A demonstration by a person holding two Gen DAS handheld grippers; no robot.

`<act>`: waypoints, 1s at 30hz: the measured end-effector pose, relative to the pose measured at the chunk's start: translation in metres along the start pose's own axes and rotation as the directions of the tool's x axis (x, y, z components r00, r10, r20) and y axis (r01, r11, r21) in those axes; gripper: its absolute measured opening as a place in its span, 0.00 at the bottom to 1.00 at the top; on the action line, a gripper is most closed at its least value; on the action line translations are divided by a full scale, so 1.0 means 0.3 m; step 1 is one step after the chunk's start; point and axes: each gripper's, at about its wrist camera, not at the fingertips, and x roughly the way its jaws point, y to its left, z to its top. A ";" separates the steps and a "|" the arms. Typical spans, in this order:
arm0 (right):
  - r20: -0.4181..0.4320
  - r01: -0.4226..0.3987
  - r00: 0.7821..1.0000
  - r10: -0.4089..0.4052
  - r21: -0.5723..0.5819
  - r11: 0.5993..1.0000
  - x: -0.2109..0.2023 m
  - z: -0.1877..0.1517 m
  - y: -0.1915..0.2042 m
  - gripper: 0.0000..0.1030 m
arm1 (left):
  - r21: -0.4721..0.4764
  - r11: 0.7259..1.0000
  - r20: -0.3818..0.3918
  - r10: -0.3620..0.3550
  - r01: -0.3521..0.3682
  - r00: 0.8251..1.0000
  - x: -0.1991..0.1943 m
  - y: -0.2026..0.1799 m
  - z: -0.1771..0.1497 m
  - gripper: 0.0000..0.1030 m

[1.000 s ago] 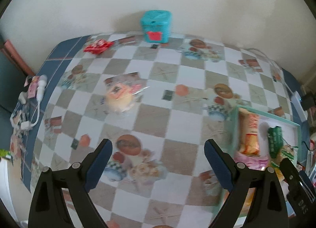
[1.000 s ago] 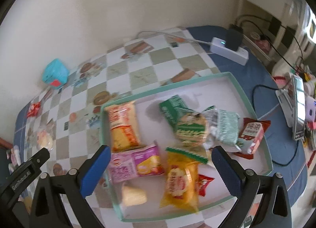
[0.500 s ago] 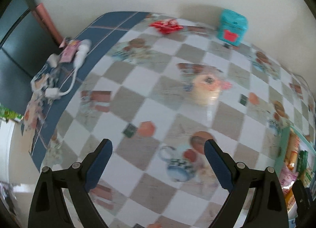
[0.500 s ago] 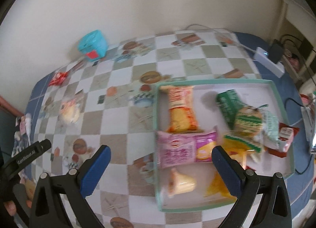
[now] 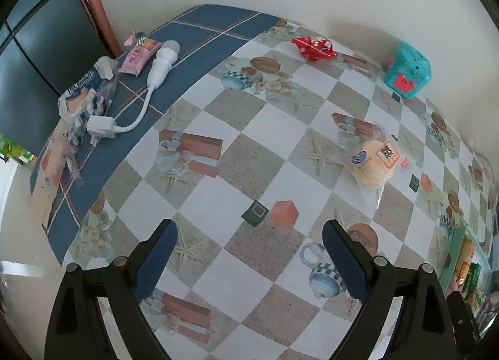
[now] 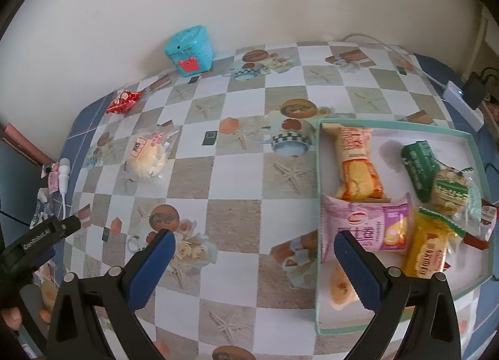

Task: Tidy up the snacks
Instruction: 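Withdraw both open tools from the tray toward the bun and red candy packet, then grasp the red candy packet with the left tool while the right grasps the bagged bun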

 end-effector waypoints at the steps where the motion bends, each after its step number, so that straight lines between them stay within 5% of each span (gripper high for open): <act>1: -0.006 -0.003 1.000 0.003 0.000 1.000 0.011 0.001 0.009 1.00 | -0.002 1.000 -0.004 -0.003 0.003 1.000 0.006 0.006 0.004 0.92; 30: -0.113 -0.148 0.982 0.154 0.054 0.987 0.339 0.292 0.362 0.99 | -0.005 0.999 0.050 -0.051 0.051 0.997 0.233 0.084 0.209 0.92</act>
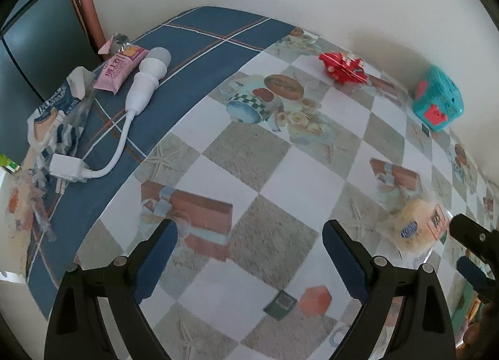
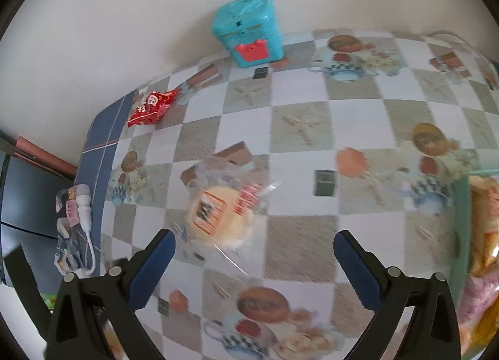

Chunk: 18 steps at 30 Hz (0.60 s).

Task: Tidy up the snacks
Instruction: 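Grasp the red candy packet with the left tool while the right grasps the bagged bun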

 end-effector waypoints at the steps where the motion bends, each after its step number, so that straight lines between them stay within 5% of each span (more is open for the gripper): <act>1: -0.015 -0.006 1.000 0.006 0.003 1.000 0.019 0.009 0.014 0.98 | -0.005 1.000 -0.006 -0.004 0.004 1.000 0.010 0.007 0.009 0.92; 7: -0.055 0.045 0.997 -0.047 -0.037 0.998 0.101 0.026 0.084 0.89 | 0.052 0.998 0.003 -0.028 0.028 1.000 0.031 0.010 0.093 0.92; 13: -0.116 0.032 0.993 -0.033 -0.015 0.999 0.161 0.045 0.086 0.64 | 0.154 0.987 0.014 -0.050 0.048 0.999 0.043 -0.023 0.199 0.92; 18: -0.081 0.081 0.993 -0.087 -0.069 0.994 0.160 0.098 0.107 0.57 | 0.190 0.977 0.028 -0.104 0.097 0.994 0.050 -0.061 0.315 0.92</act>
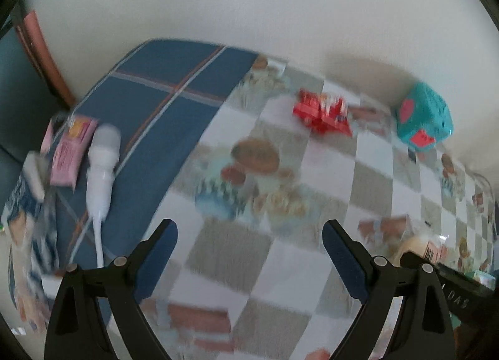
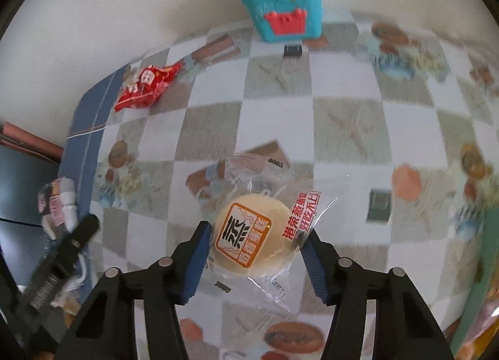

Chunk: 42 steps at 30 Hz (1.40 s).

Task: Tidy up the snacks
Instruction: 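Grasp the red candy packet with the left tool while the right grasps the bagged bun, then carry the red packet and the bun over the tray with the left and right tools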

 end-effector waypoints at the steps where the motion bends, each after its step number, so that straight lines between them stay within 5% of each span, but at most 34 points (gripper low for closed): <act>1: 0.004 0.001 1.000 -0.001 -0.002 1.000 0.002 0.017 -0.004 0.57 | -0.001 1.000 0.008 -0.002 0.002 1.000 0.003 -0.003 0.021 0.91; 11: 0.099 -0.053 0.994 0.051 0.023 0.998 -0.054 0.157 -0.113 0.55 | 0.030 0.994 0.061 -0.105 0.103 0.993 0.125 -0.129 0.265 0.91; 19: 0.106 -0.114 0.988 0.111 0.028 0.993 -0.035 0.198 -0.201 0.55 | 0.101 0.992 0.044 -0.087 0.082 0.995 0.251 -0.245 0.322 0.90; 20: 0.103 -0.116 0.988 0.113 0.024 0.993 -0.030 0.195 -0.203 0.55 | 0.109 0.992 0.039 -0.074 0.070 0.996 0.266 -0.256 0.322 0.87; 22: 0.098 -0.121 0.988 0.119 0.015 0.993 -0.024 0.193 -0.207 0.55 | 0.108 0.992 0.029 -0.062 0.058 0.998 0.293 -0.271 0.317 0.61; 25: 0.100 -0.139 0.985 0.138 0.006 0.990 -0.032 0.188 -0.216 0.55 | 0.121 0.990 0.039 -0.075 0.070 0.996 0.293 -0.297 0.301 0.61; 34: 0.132 -0.160 0.978 0.159 -0.007 0.987 -0.169 0.104 -0.239 0.55 | 0.101 0.995 0.031 -0.027 0.024 0.999 0.128 -0.331 0.152 0.60; 42: 0.177 -0.144 0.974 0.141 0.003 0.990 -0.430 -0.090 -0.270 0.55 | 0.050 0.998 0.053 -0.046 0.043 0.998 -0.256 -0.378 -0.064 0.60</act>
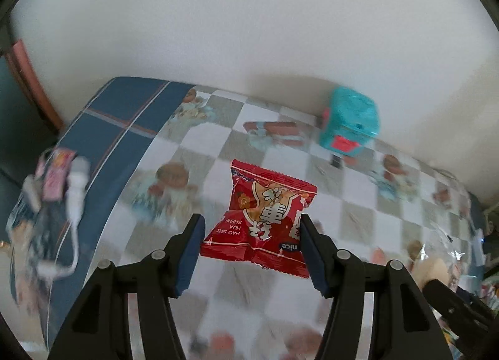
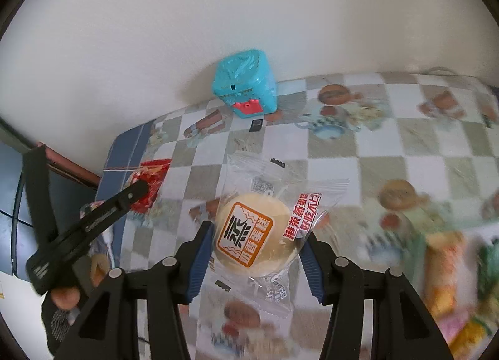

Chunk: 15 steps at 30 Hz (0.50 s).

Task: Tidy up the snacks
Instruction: 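Carry the red packet and the bun over the tray with the left and right tools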

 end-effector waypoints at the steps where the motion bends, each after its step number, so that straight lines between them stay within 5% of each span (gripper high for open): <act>1: 0.009 0.009 1.000 -0.009 0.002 1.000 -0.049 -0.024 -0.008 0.55 | -0.009 1.000 0.007 -0.010 0.010 1.000 -0.044 -0.010 -0.025 0.60; 7: 0.065 0.054 0.996 -0.058 0.061 0.997 -0.287 -0.171 -0.099 0.55 | -0.027 0.997 0.077 -0.065 0.067 0.995 -0.307 -0.112 -0.208 0.60; 15: 0.127 0.101 0.983 -0.131 0.219 0.970 -0.455 -0.374 -0.300 0.55 | -0.026 0.992 0.092 -0.117 0.119 0.989 -0.417 -0.288 -0.444 0.60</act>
